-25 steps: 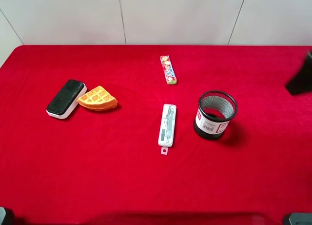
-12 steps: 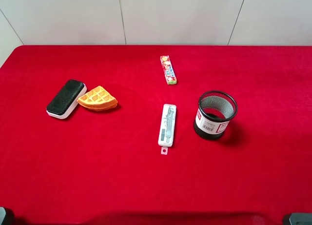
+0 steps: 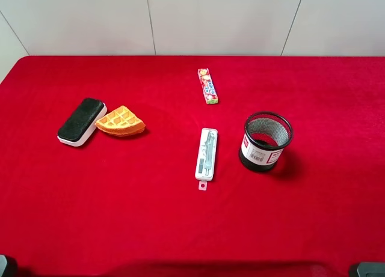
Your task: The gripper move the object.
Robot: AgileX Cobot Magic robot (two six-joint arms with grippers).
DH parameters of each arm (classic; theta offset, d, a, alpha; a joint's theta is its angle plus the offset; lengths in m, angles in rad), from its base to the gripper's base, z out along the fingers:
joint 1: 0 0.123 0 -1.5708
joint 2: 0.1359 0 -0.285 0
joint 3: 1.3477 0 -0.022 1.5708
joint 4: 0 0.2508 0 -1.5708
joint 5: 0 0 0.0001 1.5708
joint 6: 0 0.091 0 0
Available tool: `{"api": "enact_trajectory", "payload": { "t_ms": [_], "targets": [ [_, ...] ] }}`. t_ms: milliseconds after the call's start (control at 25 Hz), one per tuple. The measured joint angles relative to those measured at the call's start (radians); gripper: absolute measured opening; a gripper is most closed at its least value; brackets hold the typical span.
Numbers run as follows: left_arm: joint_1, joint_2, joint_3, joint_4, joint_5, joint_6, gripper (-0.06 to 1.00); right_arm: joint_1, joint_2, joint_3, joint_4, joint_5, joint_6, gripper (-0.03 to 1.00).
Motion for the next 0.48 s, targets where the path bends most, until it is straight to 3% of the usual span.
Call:
{"api": "enact_trajectory", "payload": {
  "t_ms": [160, 480],
  "targets": [
    [0.0, 0.0, 0.0, 0.0, 0.0, 0.0, 0.99, -0.066, -0.03, 0.029, 0.002, -0.018, -0.001, 0.69],
    [0.0, 0.0, 0.0, 0.0, 0.0, 0.0, 0.99, -0.066, -0.031, 0.03, 0.005, -0.019, -0.003, 0.69]
  ]
}}
